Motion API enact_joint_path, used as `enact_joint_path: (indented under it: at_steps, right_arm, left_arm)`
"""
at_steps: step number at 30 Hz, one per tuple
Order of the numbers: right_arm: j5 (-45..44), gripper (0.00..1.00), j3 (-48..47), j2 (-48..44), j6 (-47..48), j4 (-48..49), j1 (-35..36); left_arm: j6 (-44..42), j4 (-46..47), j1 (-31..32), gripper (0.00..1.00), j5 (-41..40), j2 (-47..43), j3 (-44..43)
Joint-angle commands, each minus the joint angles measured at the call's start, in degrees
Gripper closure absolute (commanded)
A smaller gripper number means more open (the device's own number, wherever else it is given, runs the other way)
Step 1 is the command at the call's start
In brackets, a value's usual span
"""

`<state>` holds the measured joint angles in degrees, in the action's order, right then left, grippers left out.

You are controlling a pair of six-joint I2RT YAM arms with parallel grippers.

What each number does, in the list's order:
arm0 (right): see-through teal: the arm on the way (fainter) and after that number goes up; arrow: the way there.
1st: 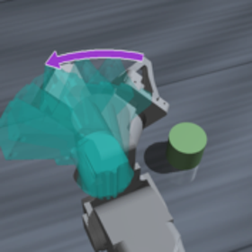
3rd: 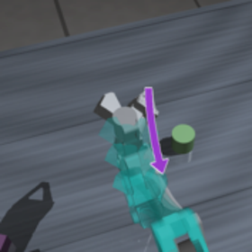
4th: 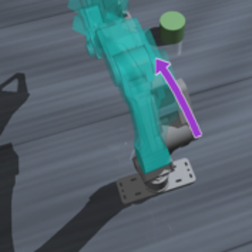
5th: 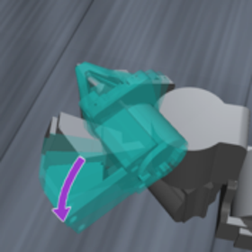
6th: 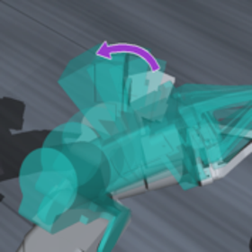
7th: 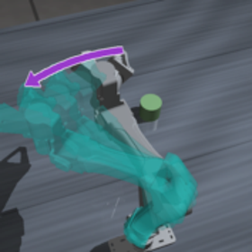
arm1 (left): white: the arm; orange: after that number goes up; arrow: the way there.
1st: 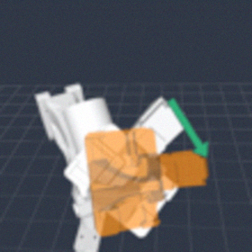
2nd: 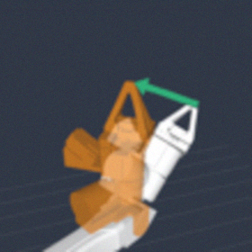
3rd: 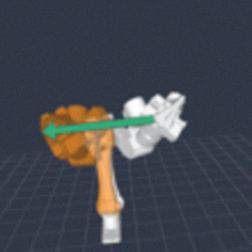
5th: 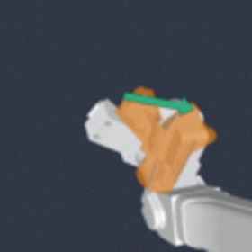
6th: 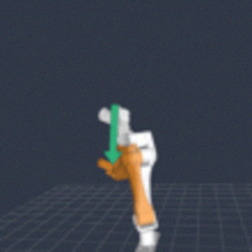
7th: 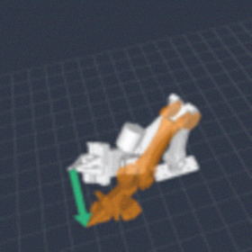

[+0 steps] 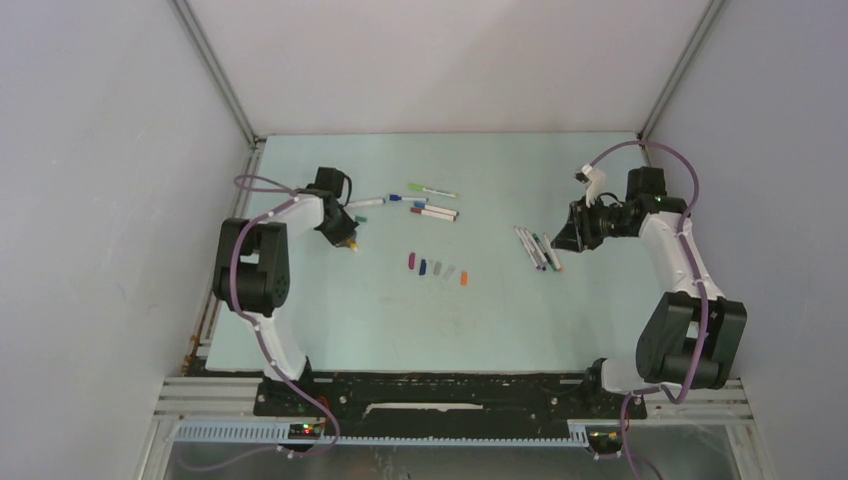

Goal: Open the pen caps
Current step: Pick up the pen from the center of the board.

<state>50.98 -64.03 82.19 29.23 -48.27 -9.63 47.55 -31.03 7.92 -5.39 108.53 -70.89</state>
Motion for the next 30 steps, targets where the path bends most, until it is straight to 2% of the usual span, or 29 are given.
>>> enact_joint_path:
  at_steps: [1, 8, 14, 17, 21, 23, 26, 30]
  right_arm:
    - [1.9, 0.66, -1.9, -2.1, 1.2, -0.5, -0.4]
    - [3.5, 0.66, -1.9, -2.8, 2.4, -1.7, -0.4]
    - [8.0, 0.66, -0.7, -6.0, 6.6, -3.3, 1.1]
    - [9.3, 0.66, 1.0, -9.8, 7.7, -2.2, 4.0]
    - [11.3, 0.63, 4.5, -16.0, 7.7, 2.3, 9.2]
    - [14.7, 0.55, 6.5, -18.8, 7.5, 4.8, 12.2]
    - [22.5, 0.38, 9.4, -20.9, 7.9, 6.5, 14.0]
    - [29.6, 0.33, 9.8, -19.7, 0.8, 9.3, 14.4]
  left_arm:
    - [-0.1, -1.4, 0.3, 0.99, 0.2, -5.7, 7.6]
    - [0.0, 4.2, 0.5, 1.00, 3.4, -16.1, 18.5]
    - [-3.7, 16.7, 1.8, 1.00, 12.7, -32.4, 29.5]
    - [-4.4, 22.3, 4.0, 1.00, 15.4, -40.0, 33.4]
    - [-5.6, 30.3, 10.2, 1.00, 16.5, -48.1, 36.4]
    - [-6.7, 36.3, 13.7, 1.00, 17.1, -51.2, 37.7]
    - [-9.0, 43.4, 19.4, 1.00, 17.3, -54.7, 38.7]
    - [-11.5, 47.5, 26.5, 1.00, 16.8, -54.6, 37.4]
